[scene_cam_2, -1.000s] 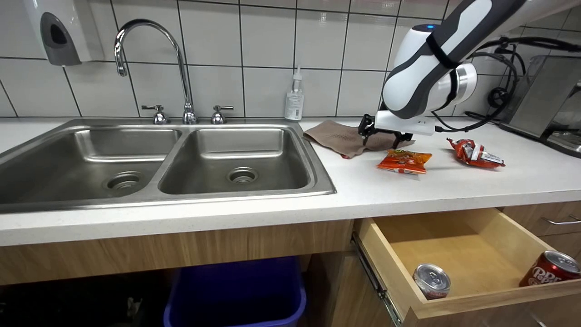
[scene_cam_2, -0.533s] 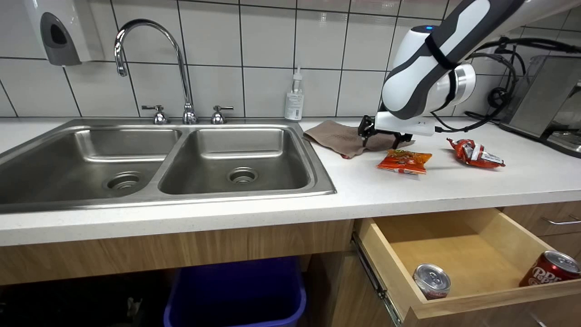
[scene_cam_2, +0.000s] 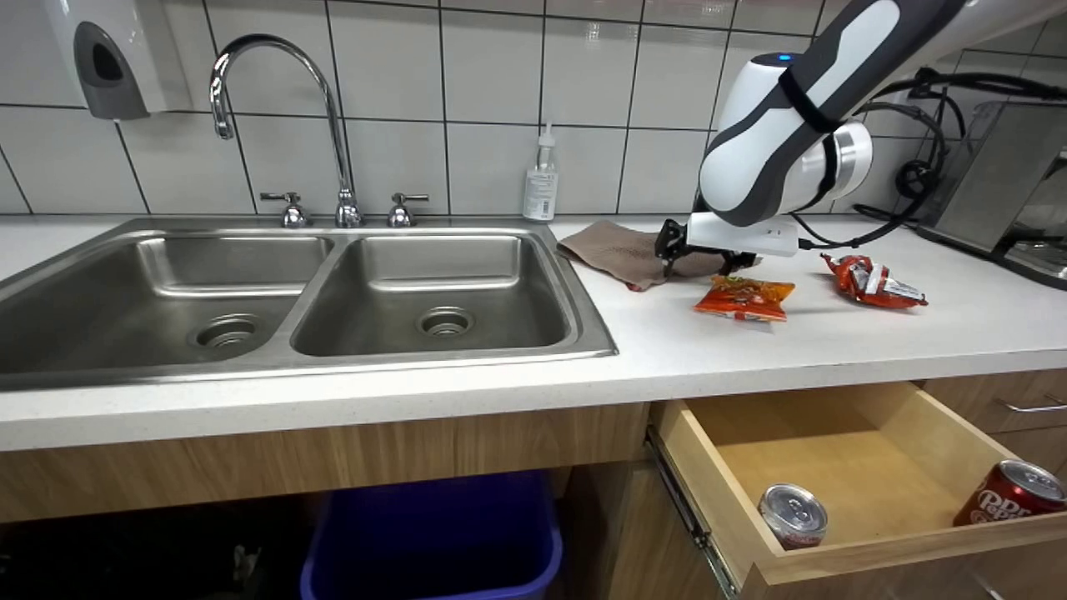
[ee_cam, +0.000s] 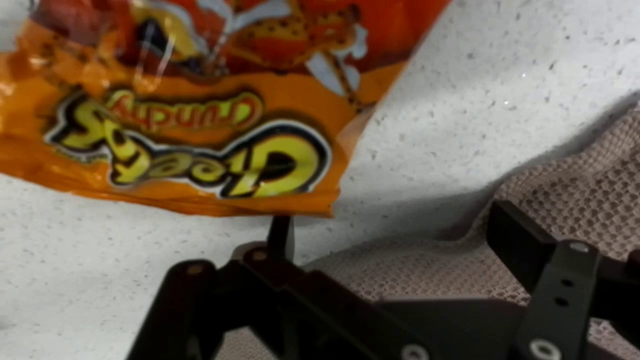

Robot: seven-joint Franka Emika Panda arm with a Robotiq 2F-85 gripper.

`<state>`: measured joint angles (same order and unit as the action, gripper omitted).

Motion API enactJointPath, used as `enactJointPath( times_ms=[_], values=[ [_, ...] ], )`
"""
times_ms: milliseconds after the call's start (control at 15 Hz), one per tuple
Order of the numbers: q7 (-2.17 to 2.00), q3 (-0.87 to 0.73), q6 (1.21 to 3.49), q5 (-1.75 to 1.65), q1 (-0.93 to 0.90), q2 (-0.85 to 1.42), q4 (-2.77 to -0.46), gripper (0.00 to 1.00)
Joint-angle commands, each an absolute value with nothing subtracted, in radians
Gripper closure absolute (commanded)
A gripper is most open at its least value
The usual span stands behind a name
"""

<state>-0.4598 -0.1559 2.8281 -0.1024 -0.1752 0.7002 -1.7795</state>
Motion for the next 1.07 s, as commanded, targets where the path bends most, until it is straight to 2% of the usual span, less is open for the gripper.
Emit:
enactJointPath(
  times_ms=[0, 1000],
  values=[
    [-0.427, -0.174, 2.839, -0.088, -0.198, 0.638, -1.864, 0.0],
    [-0.452, -0.246, 2.936, -0.115, -0.289, 0.489, -2.129, 0.0]
  ],
)
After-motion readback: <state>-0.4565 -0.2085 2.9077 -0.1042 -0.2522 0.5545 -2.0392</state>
